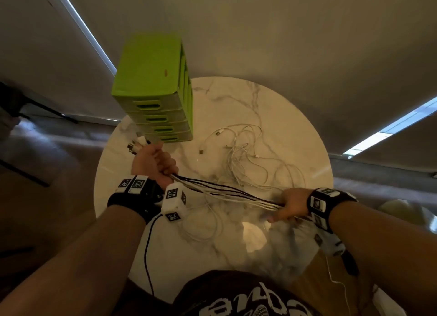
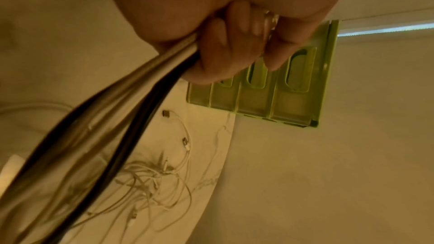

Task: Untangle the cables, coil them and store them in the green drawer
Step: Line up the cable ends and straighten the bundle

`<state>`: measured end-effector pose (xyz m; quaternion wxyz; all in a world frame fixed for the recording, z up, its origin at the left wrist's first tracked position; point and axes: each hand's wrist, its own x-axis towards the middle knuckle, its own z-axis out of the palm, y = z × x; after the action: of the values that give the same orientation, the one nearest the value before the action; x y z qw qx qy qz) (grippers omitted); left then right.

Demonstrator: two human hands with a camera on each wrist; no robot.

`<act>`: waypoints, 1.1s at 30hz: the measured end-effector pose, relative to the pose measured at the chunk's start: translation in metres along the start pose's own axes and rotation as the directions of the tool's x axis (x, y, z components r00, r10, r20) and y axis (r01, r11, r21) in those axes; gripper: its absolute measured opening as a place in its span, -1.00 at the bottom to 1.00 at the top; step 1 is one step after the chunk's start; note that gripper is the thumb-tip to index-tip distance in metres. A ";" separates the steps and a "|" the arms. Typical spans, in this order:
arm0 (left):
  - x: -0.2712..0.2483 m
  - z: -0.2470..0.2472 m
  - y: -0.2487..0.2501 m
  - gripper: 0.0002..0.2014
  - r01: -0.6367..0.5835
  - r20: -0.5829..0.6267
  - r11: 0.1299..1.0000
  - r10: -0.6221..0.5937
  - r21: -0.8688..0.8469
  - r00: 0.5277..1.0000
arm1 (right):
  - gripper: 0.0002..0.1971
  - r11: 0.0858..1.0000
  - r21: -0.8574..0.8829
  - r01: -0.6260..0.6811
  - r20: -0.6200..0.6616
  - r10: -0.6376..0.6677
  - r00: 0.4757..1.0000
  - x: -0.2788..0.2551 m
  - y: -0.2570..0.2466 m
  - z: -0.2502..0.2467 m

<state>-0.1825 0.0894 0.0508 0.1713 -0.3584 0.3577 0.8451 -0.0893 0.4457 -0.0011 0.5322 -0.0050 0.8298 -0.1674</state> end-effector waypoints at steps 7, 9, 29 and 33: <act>0.002 -0.029 -0.001 -0.76 0.084 0.000 0.996 -0.084 0.026 0.996 | -0.42 0.965 0.189 0.181 -0.594 -0.034 0.804 0.020 -0.067 -0.097; 0.002 -0.035 -0.001 -0.77 0.095 0.015 0.995 -0.095 0.028 0.995 | -0.60 0.972 0.121 0.200 -0.754 -0.040 0.656 0.043 -0.078 -0.119; 0.019 -0.022 -0.003 -0.76 0.144 0.054 0.984 -0.151 0.107 0.987 | -0.50 0.943 0.300 -0.146 -0.623 0.309 0.719 0.142 -0.066 -0.132; 0.014 -0.025 -0.005 -0.88 0.129 0.082 0.987 -0.137 0.099 0.987 | -0.65 0.923 0.304 -0.238 -0.562 0.375 0.738 0.144 -0.066 -0.121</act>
<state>-0.1772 0.0749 0.0256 0.2594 -0.3354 0.3642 0.8292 -0.2699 0.3891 -0.0636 0.2537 0.2433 0.9229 -0.1569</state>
